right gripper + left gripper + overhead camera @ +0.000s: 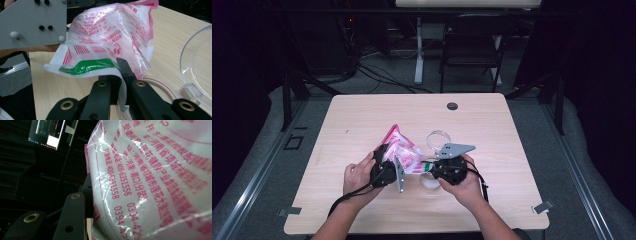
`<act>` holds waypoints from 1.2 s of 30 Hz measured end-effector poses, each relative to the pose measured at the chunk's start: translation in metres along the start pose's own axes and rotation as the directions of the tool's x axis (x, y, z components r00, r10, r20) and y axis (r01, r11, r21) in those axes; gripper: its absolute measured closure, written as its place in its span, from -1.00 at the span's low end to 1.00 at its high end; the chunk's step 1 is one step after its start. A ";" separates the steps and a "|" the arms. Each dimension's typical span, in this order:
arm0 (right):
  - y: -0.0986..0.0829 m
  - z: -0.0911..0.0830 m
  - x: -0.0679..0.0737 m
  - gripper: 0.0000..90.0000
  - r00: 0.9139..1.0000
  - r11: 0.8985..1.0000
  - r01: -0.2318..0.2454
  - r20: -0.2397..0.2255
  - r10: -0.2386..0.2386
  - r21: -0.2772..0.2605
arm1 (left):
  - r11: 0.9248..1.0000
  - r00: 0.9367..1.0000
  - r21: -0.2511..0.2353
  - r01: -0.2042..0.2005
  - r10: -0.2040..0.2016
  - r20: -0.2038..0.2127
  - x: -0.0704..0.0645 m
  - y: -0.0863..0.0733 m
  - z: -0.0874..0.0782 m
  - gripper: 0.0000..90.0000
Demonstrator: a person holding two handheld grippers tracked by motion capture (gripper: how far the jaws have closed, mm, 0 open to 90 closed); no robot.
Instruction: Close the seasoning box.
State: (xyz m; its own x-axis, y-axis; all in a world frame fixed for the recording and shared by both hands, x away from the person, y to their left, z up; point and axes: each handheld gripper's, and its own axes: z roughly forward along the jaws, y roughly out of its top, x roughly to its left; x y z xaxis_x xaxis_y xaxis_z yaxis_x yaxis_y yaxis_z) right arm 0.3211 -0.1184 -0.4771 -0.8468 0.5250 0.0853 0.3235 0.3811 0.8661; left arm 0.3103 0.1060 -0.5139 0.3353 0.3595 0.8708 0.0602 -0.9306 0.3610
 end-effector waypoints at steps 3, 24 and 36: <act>0.000 0.000 0.001 0.98 1.000 1.000 -0.001 -0.003 0.001 0.000 | 1.000 1.000 0.000 -0.005 0.005 0.000 0.000 0.000 -0.001 0.38; -0.001 -0.003 -0.005 0.98 1.000 1.000 -0.028 0.006 0.028 -0.005 | 0.997 0.997 -0.009 -0.070 0.070 -0.038 0.009 0.009 -0.004 0.39; -0.002 -0.002 -0.006 0.98 1.000 1.000 -0.029 0.008 0.029 0.001 | 0.995 0.993 -0.011 -0.103 0.102 -0.061 0.014 0.013 -0.006 0.39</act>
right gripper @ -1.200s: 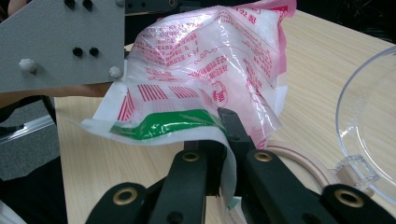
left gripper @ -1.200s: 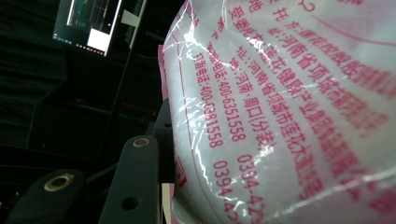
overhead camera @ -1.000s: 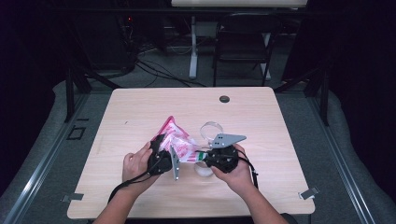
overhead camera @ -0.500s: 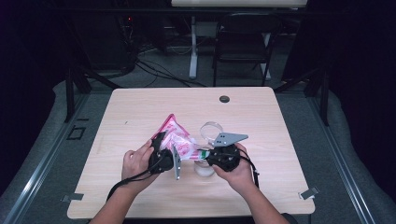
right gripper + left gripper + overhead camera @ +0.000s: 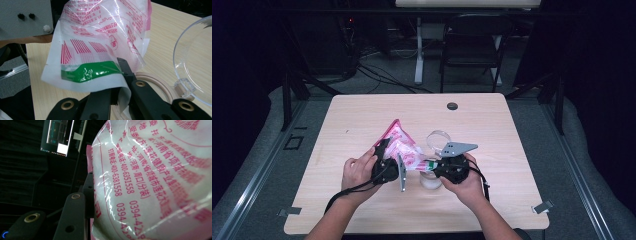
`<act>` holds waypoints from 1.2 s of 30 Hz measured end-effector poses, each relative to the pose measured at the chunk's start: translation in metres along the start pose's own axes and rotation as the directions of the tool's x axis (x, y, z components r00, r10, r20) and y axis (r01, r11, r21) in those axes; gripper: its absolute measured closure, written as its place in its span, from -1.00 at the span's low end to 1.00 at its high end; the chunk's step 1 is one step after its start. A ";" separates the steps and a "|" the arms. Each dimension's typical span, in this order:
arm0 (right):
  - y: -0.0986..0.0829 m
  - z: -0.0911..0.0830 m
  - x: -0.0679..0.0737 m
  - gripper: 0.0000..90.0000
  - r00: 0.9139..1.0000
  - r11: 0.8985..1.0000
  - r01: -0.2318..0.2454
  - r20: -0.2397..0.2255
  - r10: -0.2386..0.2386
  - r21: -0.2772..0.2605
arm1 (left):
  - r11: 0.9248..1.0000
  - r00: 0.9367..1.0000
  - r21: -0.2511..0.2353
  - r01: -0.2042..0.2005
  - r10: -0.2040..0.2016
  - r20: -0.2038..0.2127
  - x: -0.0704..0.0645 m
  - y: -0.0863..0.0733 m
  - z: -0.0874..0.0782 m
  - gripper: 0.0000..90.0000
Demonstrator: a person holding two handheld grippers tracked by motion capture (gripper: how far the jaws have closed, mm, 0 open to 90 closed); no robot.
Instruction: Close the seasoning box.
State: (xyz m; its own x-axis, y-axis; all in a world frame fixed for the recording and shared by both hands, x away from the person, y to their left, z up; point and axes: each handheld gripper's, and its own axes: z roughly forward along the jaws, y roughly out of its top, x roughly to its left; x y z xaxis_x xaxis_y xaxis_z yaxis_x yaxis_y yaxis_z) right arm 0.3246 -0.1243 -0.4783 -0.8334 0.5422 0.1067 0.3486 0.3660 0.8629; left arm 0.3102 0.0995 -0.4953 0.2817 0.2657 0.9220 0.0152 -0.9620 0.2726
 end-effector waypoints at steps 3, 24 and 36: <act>0.000 -0.001 -0.001 0.98 1.000 1.000 -0.002 0.002 0.002 -0.002 | 1.000 1.000 -0.003 0.003 -0.003 0.001 0.001 0.001 0.000 0.39; -0.002 0.001 -0.002 0.99 1.000 1.000 -0.005 0.009 0.005 0.005 | 1.000 1.000 -0.005 -0.017 0.017 -0.013 0.004 0.004 0.000 0.40; -0.004 0.004 -0.002 1.00 1.000 1.000 0.000 0.018 0.000 0.024 | 0.999 0.999 -0.010 -0.031 0.030 -0.030 0.007 0.005 -0.002 0.40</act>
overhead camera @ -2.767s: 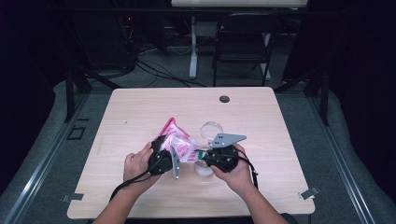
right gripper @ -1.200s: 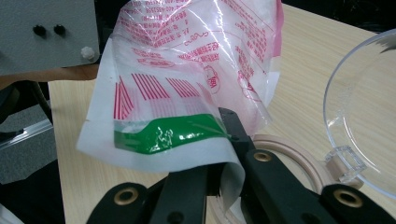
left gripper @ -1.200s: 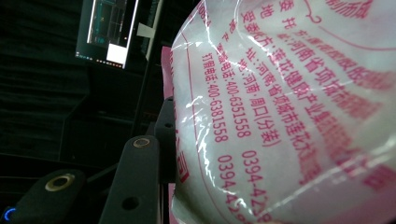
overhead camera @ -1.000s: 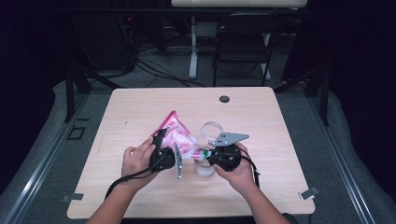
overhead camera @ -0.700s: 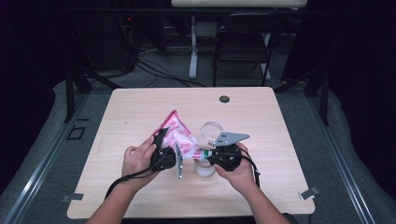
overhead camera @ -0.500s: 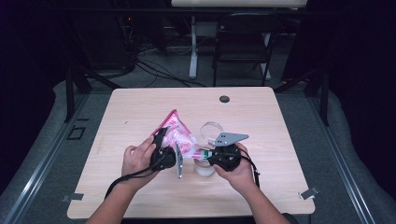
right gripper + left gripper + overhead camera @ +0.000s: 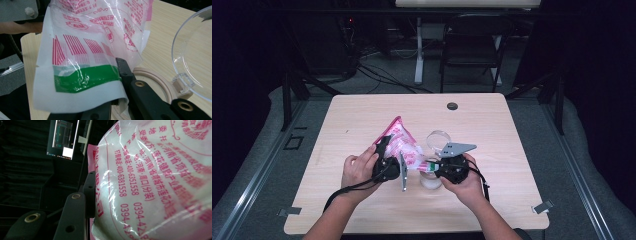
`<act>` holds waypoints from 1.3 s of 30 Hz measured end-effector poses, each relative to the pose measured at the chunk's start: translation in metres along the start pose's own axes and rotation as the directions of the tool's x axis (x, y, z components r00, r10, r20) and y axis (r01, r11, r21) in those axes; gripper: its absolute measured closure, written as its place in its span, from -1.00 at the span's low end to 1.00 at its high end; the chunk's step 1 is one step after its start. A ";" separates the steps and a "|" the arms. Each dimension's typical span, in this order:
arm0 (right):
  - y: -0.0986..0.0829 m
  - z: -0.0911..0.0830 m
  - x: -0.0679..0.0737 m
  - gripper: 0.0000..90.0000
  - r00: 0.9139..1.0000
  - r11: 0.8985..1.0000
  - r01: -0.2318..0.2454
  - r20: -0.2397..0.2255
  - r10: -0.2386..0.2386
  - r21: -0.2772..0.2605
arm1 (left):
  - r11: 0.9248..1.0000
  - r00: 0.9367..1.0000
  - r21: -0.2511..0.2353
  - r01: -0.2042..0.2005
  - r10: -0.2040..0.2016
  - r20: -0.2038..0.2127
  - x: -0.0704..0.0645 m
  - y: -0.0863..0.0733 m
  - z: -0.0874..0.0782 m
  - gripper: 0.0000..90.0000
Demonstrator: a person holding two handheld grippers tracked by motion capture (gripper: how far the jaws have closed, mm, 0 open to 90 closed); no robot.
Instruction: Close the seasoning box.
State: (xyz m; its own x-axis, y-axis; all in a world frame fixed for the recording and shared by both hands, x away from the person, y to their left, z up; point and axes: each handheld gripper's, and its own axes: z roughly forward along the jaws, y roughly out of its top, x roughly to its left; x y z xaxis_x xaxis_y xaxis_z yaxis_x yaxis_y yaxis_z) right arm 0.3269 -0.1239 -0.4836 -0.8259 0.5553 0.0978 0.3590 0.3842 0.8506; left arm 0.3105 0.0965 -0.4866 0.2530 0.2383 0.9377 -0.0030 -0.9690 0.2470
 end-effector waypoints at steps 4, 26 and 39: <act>0.000 -0.001 0.000 1.00 1.000 1.000 -0.002 0.001 0.002 -0.002 | 1.000 1.000 -0.002 -0.004 0.004 -0.002 0.000 0.000 0.000 0.40; -0.001 0.000 -0.002 1.00 1.000 1.000 -0.009 0.007 0.009 0.002 | 1.000 1.000 -0.009 -0.023 0.023 -0.015 0.003 0.004 -0.001 0.40; -0.002 0.000 -0.003 1.00 1.000 1.000 -0.015 0.006 0.015 0.000 | 1.000 1.000 -0.016 -0.025 0.025 -0.018 0.004 0.005 -0.001 0.40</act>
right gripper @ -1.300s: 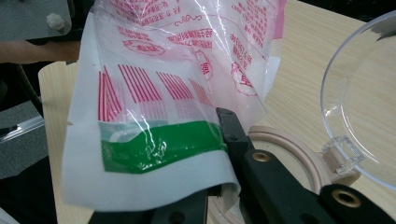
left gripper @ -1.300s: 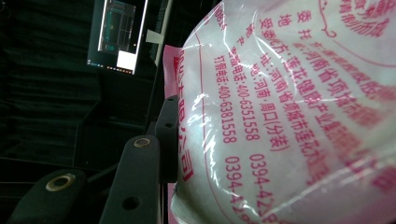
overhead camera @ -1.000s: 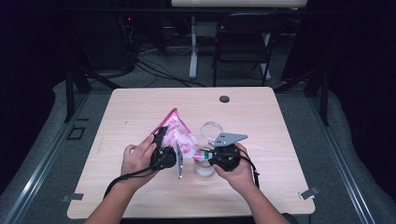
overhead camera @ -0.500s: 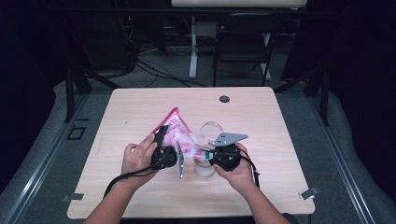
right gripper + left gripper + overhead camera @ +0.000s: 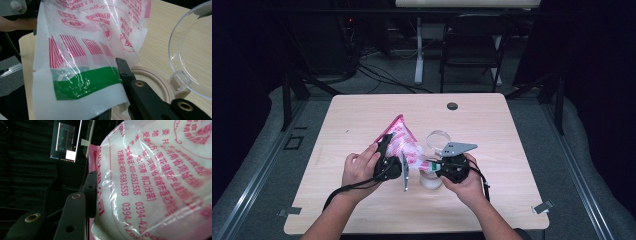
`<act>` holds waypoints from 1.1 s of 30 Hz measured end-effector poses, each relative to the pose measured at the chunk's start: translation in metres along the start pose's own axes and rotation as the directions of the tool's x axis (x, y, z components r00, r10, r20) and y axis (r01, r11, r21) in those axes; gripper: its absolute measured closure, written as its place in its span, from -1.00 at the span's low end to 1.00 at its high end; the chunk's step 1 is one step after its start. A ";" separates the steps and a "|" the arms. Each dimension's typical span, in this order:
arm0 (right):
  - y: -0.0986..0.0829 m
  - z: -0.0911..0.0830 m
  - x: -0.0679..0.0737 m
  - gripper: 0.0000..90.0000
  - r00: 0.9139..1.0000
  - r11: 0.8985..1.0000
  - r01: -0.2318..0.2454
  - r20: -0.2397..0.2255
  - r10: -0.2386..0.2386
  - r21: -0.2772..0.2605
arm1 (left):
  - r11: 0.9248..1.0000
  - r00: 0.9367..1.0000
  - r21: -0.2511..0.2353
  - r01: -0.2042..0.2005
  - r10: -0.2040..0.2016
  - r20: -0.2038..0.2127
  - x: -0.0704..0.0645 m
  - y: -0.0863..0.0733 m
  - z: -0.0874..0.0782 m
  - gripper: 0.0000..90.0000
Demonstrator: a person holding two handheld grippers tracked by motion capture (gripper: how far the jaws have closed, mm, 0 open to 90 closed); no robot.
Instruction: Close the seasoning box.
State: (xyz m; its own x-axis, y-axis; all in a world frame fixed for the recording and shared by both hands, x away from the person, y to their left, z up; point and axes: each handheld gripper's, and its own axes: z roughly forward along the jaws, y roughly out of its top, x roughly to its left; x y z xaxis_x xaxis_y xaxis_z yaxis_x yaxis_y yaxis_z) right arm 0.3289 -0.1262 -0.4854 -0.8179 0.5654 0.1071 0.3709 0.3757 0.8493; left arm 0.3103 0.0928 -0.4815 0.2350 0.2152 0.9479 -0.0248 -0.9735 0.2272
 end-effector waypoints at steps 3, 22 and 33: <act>0.000 0.000 0.000 1.00 1.000 1.000 0.001 0.001 -0.001 0.001 | 1.000 1.000 0.000 0.001 -0.001 0.000 0.000 0.000 0.000 0.40; -0.001 0.001 -0.001 1.00 1.000 1.000 -0.001 0.002 0.001 0.004 | 1.000 1.000 -0.006 -0.011 0.010 -0.007 0.002 0.002 -0.001 0.41; -0.001 0.001 -0.002 1.00 1.000 1.000 -0.007 0.002 0.007 0.004 | 1.000 1.000 -0.012 -0.017 0.017 -0.012 0.003 0.003 -0.001 0.41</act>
State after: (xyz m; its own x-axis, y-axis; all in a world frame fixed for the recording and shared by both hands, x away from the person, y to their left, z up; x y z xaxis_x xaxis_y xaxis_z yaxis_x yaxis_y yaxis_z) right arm 0.3303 -0.1268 -0.4875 -0.8144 0.5695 0.1116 0.3781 0.3747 0.8465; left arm 0.3099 0.0902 -0.4777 0.2232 0.1997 0.9541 -0.0407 -0.9760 0.2138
